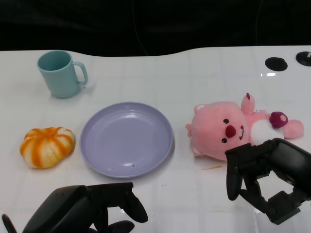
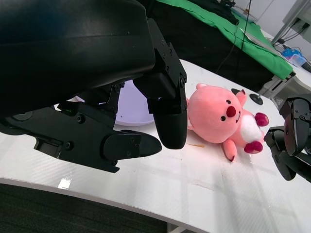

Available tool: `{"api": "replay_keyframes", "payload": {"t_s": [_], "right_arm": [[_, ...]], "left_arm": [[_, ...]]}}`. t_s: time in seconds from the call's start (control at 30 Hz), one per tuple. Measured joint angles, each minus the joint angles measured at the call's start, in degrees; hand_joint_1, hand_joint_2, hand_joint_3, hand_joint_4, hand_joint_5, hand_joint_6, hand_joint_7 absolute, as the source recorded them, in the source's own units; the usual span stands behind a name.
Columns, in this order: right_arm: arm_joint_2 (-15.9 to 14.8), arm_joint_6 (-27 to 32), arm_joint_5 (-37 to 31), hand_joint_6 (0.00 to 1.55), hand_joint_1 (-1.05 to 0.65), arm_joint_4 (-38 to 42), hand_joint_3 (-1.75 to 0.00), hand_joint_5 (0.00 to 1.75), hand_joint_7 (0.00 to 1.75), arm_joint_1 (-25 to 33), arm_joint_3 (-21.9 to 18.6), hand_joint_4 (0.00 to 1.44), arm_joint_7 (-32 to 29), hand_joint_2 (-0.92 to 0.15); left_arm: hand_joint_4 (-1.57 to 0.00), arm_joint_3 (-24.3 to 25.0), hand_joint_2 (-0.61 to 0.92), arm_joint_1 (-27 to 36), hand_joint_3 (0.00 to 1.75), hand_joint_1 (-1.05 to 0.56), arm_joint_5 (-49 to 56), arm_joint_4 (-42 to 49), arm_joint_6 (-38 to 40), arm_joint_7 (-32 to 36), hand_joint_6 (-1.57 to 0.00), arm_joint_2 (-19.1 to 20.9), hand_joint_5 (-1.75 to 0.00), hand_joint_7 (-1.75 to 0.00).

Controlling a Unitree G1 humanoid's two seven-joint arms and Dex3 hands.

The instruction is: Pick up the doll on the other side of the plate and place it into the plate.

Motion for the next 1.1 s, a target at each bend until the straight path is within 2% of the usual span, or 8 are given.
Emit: {"api": "replay_keyframes", "payload": {"t_s": [0.7,0.77,0.93,1.0,1.1], "right_arm": [[-0.3,0.5,-0.1,0.80,0.03,-0.2,-1.28,1.68,1.31,-0.3,0.5,0.78,0.0,-0.40],[-0.3,0.7,-0.1,0.79,0.03,-0.3,-1.28,1.66,1.30,-0.3,0.5,0.77,0.0,-0.41],[0.0,2.7,-0.1,0.73,0.02,-0.6,-1.25,1.43,1.17,-0.3,0.5,0.75,-1.1,-0.41],[0.4,4.5,-0.2,0.67,0.01,-1.3,-1.16,1.37,1.07,-0.3,0.4,0.71,-2.3,-0.45],[1.3,8.9,-0.9,0.61,-0.03,-2.8,-0.93,1.34,0.93,-0.5,0.4,0.62,-4.8,-0.56]], "left_arm": [[-0.62,0.1,0.92,-0.1,0.41,-0.22,-0.2,0.0,0.5,0.0,-0.69,0.2,-1.71,-1.00],[-0.62,0.1,0.92,-0.1,0.41,-0.22,-0.2,0.0,0.5,0.0,-0.69,0.2,-1.70,-1.00],[-0.62,0.1,0.92,-0.1,0.41,-0.21,-0.2,0.0,0.6,0.0,-0.69,0.5,-1.70,-0.99],[-0.62,0.1,0.92,-0.2,0.41,-0.21,-0.3,0.0,0.6,0.0,-0.69,0.6,-1.70,-0.99],[-0.63,0.2,0.92,-0.2,0.41,-0.21,-0.4,0.0,0.6,0.0,-0.69,0.6,-1.70,-0.99]]}}
